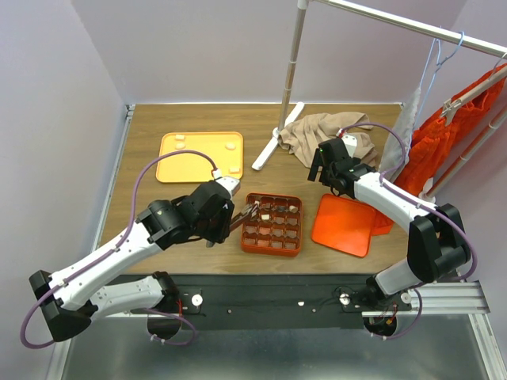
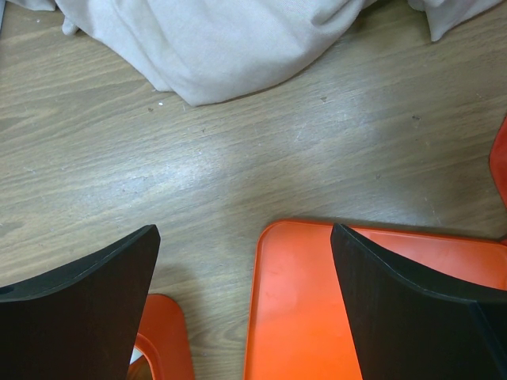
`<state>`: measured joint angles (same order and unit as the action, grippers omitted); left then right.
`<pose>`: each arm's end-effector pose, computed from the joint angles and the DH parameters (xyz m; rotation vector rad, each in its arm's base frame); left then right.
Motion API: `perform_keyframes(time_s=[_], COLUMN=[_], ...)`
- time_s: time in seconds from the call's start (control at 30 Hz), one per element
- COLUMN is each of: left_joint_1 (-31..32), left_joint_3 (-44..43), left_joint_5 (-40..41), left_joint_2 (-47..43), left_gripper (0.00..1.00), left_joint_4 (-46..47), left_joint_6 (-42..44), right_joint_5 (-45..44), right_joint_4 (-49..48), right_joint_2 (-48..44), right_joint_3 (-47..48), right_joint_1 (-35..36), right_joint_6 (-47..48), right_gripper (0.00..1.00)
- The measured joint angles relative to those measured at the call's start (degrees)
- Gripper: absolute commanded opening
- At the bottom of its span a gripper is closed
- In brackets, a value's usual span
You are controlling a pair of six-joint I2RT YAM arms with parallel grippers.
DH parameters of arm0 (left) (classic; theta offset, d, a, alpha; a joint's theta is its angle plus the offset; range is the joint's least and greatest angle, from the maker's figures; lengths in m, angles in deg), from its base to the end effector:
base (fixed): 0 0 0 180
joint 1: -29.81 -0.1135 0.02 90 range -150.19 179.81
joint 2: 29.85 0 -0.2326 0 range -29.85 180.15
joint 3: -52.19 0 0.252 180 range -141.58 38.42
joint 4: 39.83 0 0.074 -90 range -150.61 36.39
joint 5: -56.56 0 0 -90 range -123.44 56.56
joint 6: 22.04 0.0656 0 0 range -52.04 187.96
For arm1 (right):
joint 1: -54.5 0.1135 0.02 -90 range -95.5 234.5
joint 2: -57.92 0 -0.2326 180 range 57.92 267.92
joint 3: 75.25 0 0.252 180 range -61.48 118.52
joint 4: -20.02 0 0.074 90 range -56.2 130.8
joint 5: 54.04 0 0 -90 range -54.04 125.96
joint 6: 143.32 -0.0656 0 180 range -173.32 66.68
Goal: Pack the chocolate
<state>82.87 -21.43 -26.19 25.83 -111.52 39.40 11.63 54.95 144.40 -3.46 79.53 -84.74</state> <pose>0.1333 -0.1635 0.2711 0.4895 2.5037 -0.4233 0.3160 0.1177 0.1799 0.3144 2.3170 -0.0374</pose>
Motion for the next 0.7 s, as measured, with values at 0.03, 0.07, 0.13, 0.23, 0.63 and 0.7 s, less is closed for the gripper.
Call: perform_keyframes(time_s=[0.03,0.07,0.13,0.23,0.63,0.7], left_joint_1=[0.0,0.0,0.2,0.2,0.3,0.3], left_joint_3=[0.0,0.0,0.0,0.0,0.0,0.0], left_joint_5=[0.0,0.0,0.0,-0.1,0.0,0.0], left_joint_2=[0.2,0.3,0.7,1.0,1.2,1.2], left_gripper=[0.00,0.03,0.07,0.14,0.29,0.29], left_joint_4=[0.0,0.0,0.1,0.2,0.3,0.3], left_joint_6=[0.1,0.1,0.2,0.3,0.5,0.5], right_joint_5=[0.0,0.0,0.0,0.0,0.0,0.0], right_joint_4=[0.0,0.0,0.0,0.0,0.0,0.0], right_joint_2=[0.0,0.0,0.0,0.0,0.2,0.2], right_joint_3=[0.0,0.0,0.0,0.0,0.0,0.0], right_joint_1=[0.0,0.0,0.0,0.0,0.0,0.0], right_joint_6=[0.0,0.0,0.0,0.0,0.0,0.0], right_gripper=[0.98,0.98,0.98,0.98,0.98,0.98])
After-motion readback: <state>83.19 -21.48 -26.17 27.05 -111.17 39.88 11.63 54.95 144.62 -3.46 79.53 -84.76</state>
